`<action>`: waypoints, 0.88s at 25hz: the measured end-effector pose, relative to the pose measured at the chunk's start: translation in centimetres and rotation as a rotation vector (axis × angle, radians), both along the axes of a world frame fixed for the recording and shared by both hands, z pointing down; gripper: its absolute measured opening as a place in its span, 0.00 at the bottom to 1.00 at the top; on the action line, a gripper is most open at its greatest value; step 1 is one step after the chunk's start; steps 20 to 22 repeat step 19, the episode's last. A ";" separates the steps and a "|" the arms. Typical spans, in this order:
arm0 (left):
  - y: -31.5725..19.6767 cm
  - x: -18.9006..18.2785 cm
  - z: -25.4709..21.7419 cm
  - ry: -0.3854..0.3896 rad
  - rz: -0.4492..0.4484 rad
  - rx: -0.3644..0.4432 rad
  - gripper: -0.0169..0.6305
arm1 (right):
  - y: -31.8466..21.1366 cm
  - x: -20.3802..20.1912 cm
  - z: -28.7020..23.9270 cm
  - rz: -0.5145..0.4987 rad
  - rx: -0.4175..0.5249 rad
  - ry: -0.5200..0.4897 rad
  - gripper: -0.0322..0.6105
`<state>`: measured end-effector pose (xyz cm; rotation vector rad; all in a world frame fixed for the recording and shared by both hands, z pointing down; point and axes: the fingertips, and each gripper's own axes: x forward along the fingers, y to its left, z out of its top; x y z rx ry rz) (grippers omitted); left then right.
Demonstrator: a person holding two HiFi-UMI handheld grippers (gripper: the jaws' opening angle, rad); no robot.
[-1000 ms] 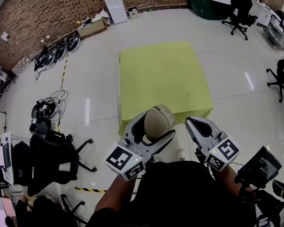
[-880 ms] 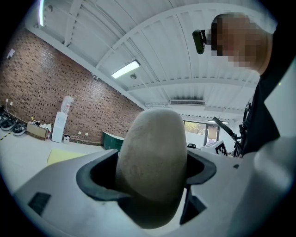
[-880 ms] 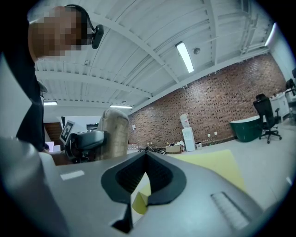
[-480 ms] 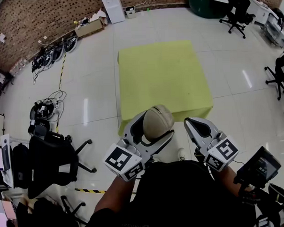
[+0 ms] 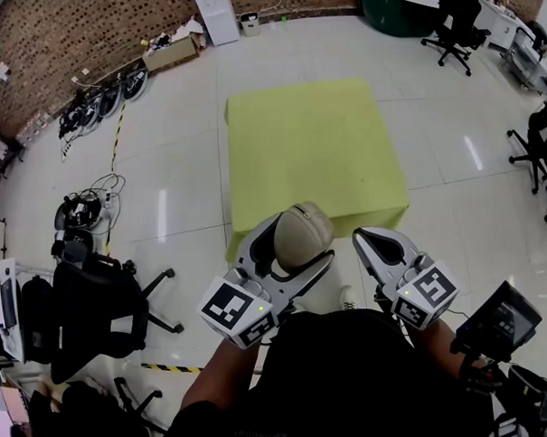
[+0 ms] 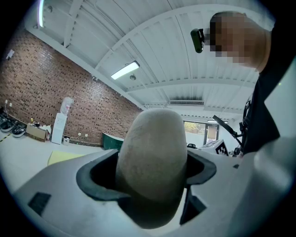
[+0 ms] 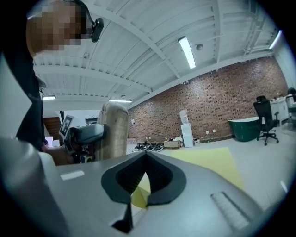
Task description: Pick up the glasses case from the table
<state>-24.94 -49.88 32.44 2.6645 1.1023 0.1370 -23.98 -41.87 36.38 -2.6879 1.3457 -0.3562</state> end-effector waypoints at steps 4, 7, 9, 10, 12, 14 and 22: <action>-0.1 0.0 0.0 0.004 -0.001 -0.002 0.67 | -0.3 -0.2 0.0 -0.016 -0.009 0.004 0.05; -0.2 0.0 0.1 0.005 -0.001 -0.002 0.67 | -0.3 -0.2 0.1 -0.017 -0.016 0.006 0.05; -0.3 0.1 0.1 0.005 -0.001 -0.001 0.67 | -0.3 -0.2 0.1 -0.017 -0.020 0.009 0.05; -0.3 0.1 0.1 0.007 -0.002 -0.001 0.67 | -0.3 -0.2 0.0 -0.017 -0.022 0.010 0.05; -0.4 0.1 -0.1 0.012 -0.003 -0.003 0.67 | -0.4 -0.2 0.0 -0.017 -0.025 0.012 0.05; -0.5 0.1 -0.1 0.013 -0.003 -0.004 0.67 | -0.4 -0.2 0.0 -0.017 -0.028 0.011 0.05; -0.5 0.2 0.1 0.009 -0.008 -0.002 0.67 | -0.4 -0.3 0.1 -0.015 -0.028 0.013 0.05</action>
